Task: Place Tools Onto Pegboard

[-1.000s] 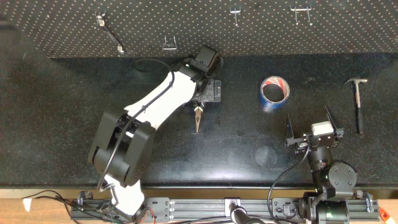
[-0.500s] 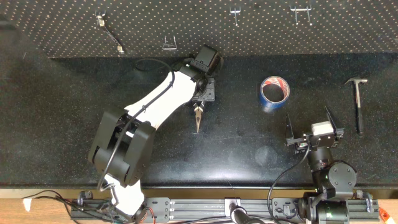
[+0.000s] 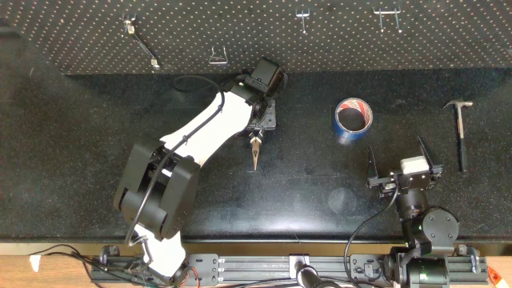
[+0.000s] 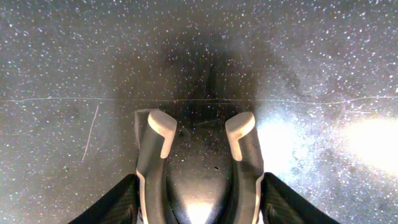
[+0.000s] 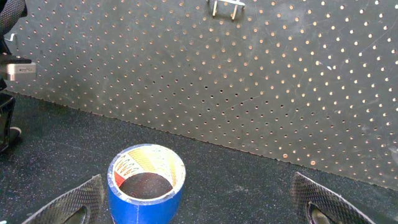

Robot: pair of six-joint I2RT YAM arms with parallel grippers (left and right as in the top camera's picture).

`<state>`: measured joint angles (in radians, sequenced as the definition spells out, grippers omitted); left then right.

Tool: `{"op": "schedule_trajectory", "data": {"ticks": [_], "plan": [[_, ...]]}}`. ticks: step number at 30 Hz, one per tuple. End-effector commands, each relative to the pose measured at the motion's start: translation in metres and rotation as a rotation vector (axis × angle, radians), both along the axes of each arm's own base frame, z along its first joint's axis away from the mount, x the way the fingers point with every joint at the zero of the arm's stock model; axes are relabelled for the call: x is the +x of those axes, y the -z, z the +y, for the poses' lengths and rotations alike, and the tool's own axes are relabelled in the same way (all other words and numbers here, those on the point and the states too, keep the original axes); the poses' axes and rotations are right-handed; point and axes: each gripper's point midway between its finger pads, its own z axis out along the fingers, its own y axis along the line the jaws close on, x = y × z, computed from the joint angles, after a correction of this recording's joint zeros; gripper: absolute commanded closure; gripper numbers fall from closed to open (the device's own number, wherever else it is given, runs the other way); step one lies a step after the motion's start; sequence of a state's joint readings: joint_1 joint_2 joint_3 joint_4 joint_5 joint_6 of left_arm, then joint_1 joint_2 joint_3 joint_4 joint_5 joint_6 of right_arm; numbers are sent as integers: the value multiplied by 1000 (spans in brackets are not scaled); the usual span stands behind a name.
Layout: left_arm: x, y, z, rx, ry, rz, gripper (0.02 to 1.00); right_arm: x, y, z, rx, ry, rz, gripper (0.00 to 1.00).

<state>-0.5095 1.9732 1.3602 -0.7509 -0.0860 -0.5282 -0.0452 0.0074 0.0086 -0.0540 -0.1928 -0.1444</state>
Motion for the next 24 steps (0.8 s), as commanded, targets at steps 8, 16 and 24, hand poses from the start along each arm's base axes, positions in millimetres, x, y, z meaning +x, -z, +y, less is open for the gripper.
{"op": "schedule_trajectory", "data": {"ticks": [8,16,24], "plan": [[3,-23,-5,-35,-12,-34,989,0,1,-1,-7,4,1,25],[-29,-51,21,-27,-23,-91,989,0,1,-1,-7,4,1,25],[-65,-86,78,-114,-81,-421,993,0,1,-1,-7,4,1,25]]}}
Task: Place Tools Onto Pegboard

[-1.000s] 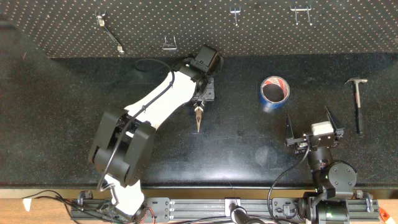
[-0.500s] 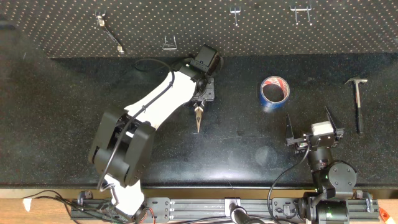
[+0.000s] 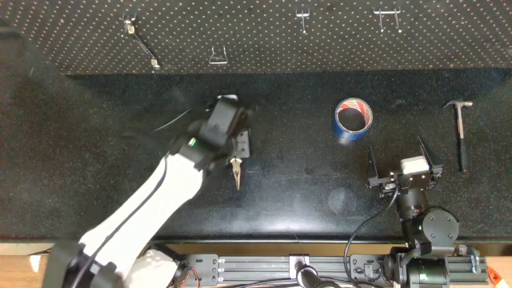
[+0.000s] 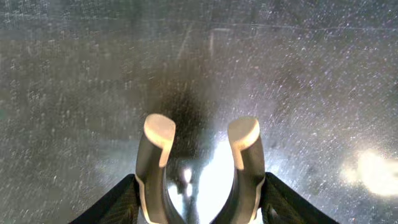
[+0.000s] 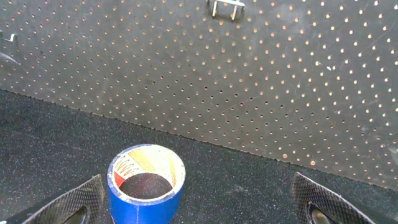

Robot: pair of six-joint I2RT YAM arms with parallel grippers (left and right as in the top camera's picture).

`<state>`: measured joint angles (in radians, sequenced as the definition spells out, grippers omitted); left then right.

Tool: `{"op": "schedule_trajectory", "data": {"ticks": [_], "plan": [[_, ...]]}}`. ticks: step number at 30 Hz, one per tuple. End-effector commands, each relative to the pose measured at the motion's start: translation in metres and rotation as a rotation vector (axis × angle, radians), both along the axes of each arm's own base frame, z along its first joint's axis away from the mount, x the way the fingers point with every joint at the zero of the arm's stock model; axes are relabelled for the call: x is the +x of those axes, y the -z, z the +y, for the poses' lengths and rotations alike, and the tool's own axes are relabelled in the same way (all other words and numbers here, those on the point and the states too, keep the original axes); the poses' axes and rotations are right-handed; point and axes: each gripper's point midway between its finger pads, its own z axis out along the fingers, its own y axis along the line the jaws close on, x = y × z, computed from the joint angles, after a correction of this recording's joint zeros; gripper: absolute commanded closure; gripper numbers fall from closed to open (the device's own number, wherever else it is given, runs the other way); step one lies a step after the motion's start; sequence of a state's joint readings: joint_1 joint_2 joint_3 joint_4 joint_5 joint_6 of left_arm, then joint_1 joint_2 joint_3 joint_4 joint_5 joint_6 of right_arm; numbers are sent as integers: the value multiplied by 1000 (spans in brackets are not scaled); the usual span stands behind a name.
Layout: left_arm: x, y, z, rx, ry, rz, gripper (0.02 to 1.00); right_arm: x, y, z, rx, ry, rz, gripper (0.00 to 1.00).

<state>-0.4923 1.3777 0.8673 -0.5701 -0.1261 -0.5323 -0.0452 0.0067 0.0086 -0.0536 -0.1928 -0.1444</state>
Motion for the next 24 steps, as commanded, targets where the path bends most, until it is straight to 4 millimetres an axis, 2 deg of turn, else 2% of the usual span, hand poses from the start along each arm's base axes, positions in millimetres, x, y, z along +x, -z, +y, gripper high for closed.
{"op": "schedule_trajectory", "data": {"ticks": [1,3,5,7,9,11,14,16,20,24], "plan": [[7,-31,33,-6,-76,-204,991,0,2,-1,-7,4,2,25],[38,-63,37,22,-71,-389,991,0,2,-1,-7,4,2,25],[79,-111,37,61,-76,-652,991,0,2,-1,-7,4,2,25],[102,-141,32,86,-67,-818,991,0,2,-1,-7,4,2,25],[119,-161,30,101,-61,-938,991,0,2,-1,-7,4,2,25],[126,-170,34,101,-77,-994,991,0,2,-1,-7,4,2,25],[139,-173,49,111,-127,-1037,989,0,2,-1,-7,4,2,25],[141,-185,56,104,-152,-1088,991,0,2,-1,-7,4,2,25],[141,-207,55,106,-154,-1187,993,0,2,-1,-7,4,2,25],[148,-206,52,89,-157,-1223,991,0,2,-1,-7,4,2,25]]}}
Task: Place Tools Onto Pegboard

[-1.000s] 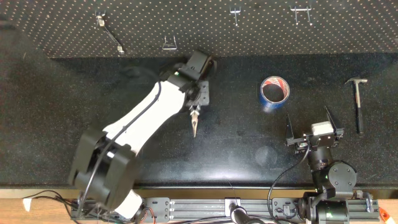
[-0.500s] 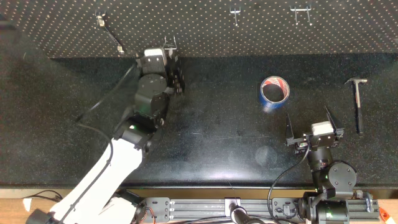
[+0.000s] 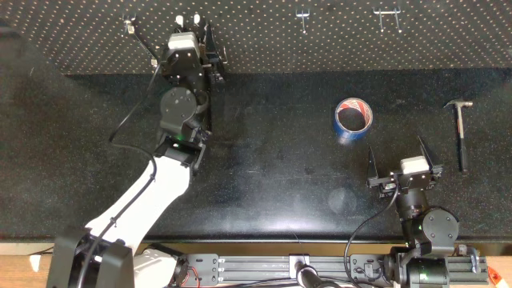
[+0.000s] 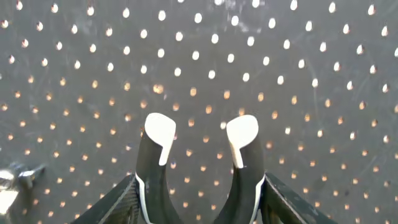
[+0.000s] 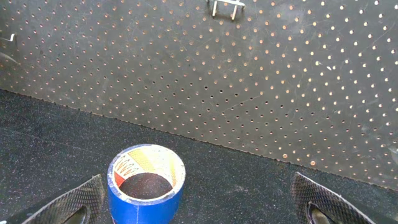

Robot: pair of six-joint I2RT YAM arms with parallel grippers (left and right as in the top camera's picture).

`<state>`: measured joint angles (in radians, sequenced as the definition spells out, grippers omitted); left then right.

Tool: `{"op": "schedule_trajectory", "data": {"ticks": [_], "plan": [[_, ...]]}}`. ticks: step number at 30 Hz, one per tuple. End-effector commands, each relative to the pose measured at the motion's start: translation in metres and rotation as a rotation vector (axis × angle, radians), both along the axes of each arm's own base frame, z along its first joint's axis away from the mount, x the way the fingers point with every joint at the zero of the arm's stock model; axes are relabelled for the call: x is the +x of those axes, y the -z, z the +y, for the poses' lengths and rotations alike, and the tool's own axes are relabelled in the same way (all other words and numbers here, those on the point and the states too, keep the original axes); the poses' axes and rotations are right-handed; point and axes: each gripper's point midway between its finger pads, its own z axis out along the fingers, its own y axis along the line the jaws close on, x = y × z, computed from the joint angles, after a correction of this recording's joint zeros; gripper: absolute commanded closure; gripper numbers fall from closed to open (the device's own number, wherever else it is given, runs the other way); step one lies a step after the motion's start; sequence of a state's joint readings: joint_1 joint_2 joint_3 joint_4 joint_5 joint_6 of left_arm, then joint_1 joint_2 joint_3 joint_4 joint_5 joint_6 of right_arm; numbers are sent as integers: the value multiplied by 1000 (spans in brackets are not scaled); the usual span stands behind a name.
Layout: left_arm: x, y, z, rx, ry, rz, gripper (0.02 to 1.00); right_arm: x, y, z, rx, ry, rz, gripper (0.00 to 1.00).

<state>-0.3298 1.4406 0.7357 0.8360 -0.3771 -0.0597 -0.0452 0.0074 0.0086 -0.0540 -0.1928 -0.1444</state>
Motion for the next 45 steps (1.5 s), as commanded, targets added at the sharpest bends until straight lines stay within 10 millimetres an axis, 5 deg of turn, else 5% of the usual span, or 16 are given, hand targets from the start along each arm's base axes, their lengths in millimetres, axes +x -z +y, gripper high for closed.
{"op": "schedule_trajectory", "data": {"ticks": [1,12,23,31,32,35,38,45], "plan": [[9,1,-1,13,-10,-17,991,0,1,-1,-7,4,1,25],[19,38,-3,46,-12,80,991,0,1,-1,-7,4,1,25],[21,43,-9,46,28,91,989,0,1,-1,-7,4,1,27],[20,71,-15,83,66,204,978,0,1,-1,-7,4,1,25],[20,72,-15,84,66,208,917,0,1,-1,-7,4,1,25],[20,75,-15,88,66,219,334,0,1,-1,-7,4,1,25],[20,75,-15,88,65,219,60,0,1,-1,-7,4,1,25],[2,79,-9,117,67,320,23,0,1,-1,-7,4,1,25]]}}
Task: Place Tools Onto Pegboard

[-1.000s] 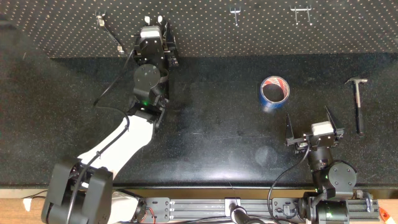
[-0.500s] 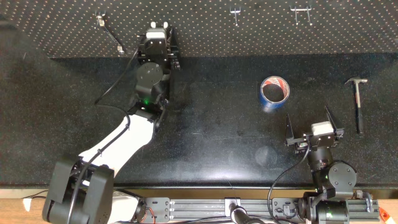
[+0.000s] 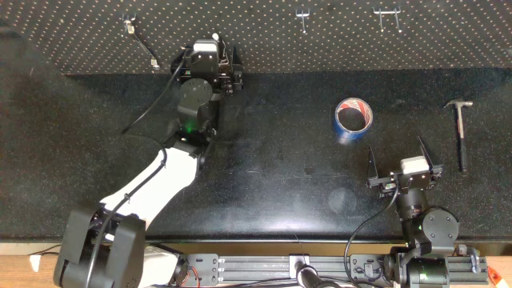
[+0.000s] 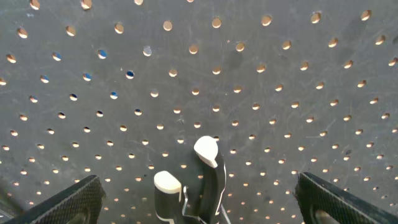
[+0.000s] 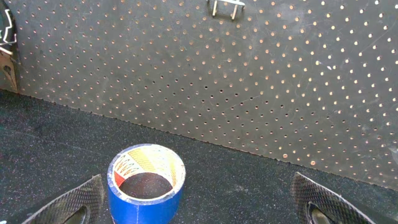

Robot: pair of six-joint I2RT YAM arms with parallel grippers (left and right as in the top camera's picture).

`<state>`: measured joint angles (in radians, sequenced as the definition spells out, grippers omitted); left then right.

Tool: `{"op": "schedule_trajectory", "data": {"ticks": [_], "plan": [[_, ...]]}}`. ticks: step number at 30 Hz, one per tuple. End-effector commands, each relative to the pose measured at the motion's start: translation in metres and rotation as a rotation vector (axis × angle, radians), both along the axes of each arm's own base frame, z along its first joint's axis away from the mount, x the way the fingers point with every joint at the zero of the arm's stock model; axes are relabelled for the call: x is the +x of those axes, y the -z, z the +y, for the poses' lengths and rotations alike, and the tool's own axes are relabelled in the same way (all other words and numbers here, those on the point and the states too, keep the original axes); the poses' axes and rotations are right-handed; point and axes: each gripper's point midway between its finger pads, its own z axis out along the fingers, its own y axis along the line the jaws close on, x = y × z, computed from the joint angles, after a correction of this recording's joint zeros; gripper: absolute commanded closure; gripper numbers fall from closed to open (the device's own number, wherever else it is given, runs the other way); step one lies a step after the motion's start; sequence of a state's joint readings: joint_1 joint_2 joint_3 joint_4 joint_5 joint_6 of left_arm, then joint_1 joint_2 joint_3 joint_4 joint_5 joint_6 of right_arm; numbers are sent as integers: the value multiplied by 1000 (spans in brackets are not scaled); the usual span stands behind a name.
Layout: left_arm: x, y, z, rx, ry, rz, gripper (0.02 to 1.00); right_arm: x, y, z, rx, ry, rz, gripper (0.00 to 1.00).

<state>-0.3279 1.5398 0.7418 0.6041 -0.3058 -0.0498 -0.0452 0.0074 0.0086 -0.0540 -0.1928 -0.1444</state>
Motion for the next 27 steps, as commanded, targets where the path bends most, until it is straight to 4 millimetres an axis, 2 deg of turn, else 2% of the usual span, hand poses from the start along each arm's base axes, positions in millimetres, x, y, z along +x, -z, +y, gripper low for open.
{"op": "schedule_trajectory", "data": {"ticks": [1,3,5,7,10,13,15,21,24,27], "plan": [[-16,-9,6,13,22,59,23,0,1,-1,-7,4,1,25],[-25,-4,7,0,79,93,23,0,1,-1,-7,4,1,25],[-44,2,19,-25,121,107,23,0,1,-1,-7,4,1,25],[-63,9,36,-37,109,96,23,0,1,-1,-7,4,1,25],[-91,5,69,-56,59,29,23,0,1,-1,-7,4,1,25],[-111,3,89,-59,10,-12,23,0,1,-1,-7,4,1,25],[-133,5,103,-111,-42,-61,23,0,1,-1,-7,4,1,25],[-176,19,105,-116,-50,-181,23,0,1,-1,-7,4,1,25],[-184,26,105,-116,-51,-160,23,0,1,-1,-7,4,1,25],[-192,50,105,-116,-57,-63,23,0,1,-1,-7,4,1,25]]}}
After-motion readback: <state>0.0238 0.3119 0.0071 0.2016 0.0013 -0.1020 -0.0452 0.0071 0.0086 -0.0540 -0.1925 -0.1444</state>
